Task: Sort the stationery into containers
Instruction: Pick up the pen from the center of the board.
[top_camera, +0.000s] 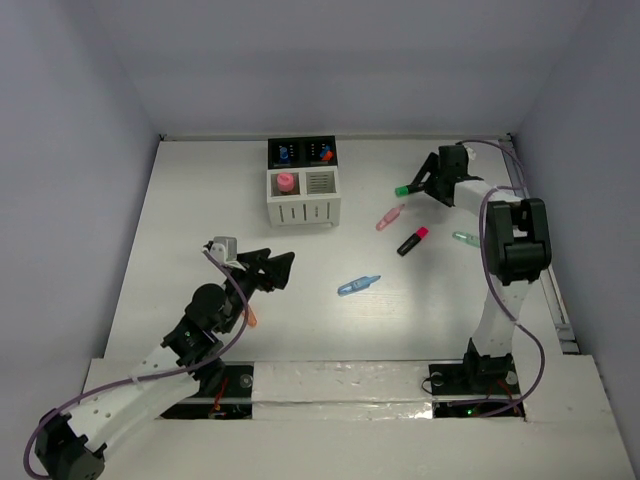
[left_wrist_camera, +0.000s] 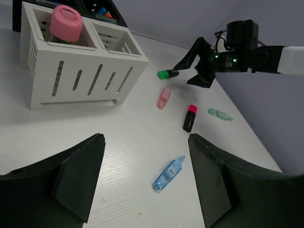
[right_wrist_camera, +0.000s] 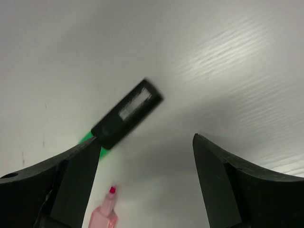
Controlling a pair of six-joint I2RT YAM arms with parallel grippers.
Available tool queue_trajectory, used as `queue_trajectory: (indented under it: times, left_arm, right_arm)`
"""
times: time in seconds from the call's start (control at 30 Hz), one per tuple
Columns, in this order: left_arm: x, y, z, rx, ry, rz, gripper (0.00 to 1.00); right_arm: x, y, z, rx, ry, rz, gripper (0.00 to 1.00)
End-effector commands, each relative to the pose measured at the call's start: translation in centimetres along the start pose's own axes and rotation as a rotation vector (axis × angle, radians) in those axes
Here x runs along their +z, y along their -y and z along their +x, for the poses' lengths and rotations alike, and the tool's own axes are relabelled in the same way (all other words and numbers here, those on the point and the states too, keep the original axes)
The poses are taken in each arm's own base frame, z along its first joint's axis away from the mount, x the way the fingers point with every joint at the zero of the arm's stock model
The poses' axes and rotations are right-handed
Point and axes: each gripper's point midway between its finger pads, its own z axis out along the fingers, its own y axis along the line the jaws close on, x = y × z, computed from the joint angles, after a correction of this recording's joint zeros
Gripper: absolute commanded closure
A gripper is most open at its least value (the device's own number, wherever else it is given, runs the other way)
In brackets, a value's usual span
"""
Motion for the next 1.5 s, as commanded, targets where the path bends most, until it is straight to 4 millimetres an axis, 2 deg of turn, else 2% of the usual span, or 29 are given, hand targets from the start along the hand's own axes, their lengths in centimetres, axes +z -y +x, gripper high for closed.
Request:
queue_trajectory:
  times: [0.0,0.03,0.13,0.3,0.37,0.6,0.63,0.8,1.13,1.2,1.23,1.3,1.33,1.4,1.43,1.47]
  left_arm:
    - [-0.1,1.2,-1.4,-0.019,0.041,0.044,0.32]
    - [-0.1,1.2,-1.4,-0.019,0.041,0.044,0.32]
    - [-0.1,1.2,-1.4,-0.019,0.039,0.047,0.32]
    - [-0.2,1.4,-1.4,-0.021,0.039,0.054,0.33]
    - [-0.2,1.5,-1.4,-0.024,0.04,0.06,0.33]
    - [-0.1,1.4,-1.3,-0.024,0.038,0.059,0.33]
    - [-0.1,1.5,-1.4,-0.025,0.038,0.061,0.33]
    - [-0.1,1.5,-1.2,-0.023,0.033,0.061,0.33]
    - [-0.1,1.6,-1.3,-0.024,0.036,0.065,0.34]
    - [-0.2,1.6,-1.4,-0.026,0.042,0.066,0.33]
    - [-0.3,1.5,-1.4,-0.028,0.043,0.065,0.33]
    - [-0.2,1.5,-1.4,-0.028,0.043,0.064,0.34]
    - [-0.2,1.5,-1.3,-0.027,0.041,0.062,0.34]
    - [-0.1,1.5,-1.1,-0.025,0.033,0.061,0.34]
    - [0.0,1.4,-1.1,-0.024,0.032,0.059,0.34]
    - [0.0,1.5,-1.1,-0.025,0.034,0.06,0.34]
  right_arm:
    - [-0.8,-4.3,0.7,-0.032,-0.052,-0.075,0.16]
    - [0.2,-4.1,0.4,-0.031,-0.058,-0.062,0.16]
    - [1.3,-3.9,1.1,-0.034,-0.09,-0.044,0.15]
    - [2.4,-3.7,2.2,-0.032,-0.129,-0.038,0.15]
    - [3.0,-3.8,2.5,-0.045,-0.152,-0.03,0.18]
    - [4.9,-3.2,2.1,-0.141,-0.188,0.034,0.43]
    - [5.0,-2.3,2.5,-0.182,-0.212,0.068,0.44]
    - [5.9,-1.3,2.8,-0.266,-0.249,0.116,0.45]
    - [6.3,-1.8,3.3,-0.36,-0.321,0.149,0.58]
    - [6.4,-1.5,3.3,-0.383,-0.34,0.161,0.64]
    - [6.3,-1.9,3.6,-0.394,-0.344,0.161,0.71]
    - [6.3,-1.8,3.6,-0.401,-0.345,0.162,0.77]
    - [6.3,-1.9,3.4,-0.402,-0.34,0.162,0.86]
    - [6.4,-2.6,2.7,-0.386,-0.309,0.142,0.92]
    - [5.7,-3.1,2.1,-0.372,-0.288,0.122,0.95]
    - [6.1,-4.8,0.3,-0.347,-0.198,0.066,0.95]
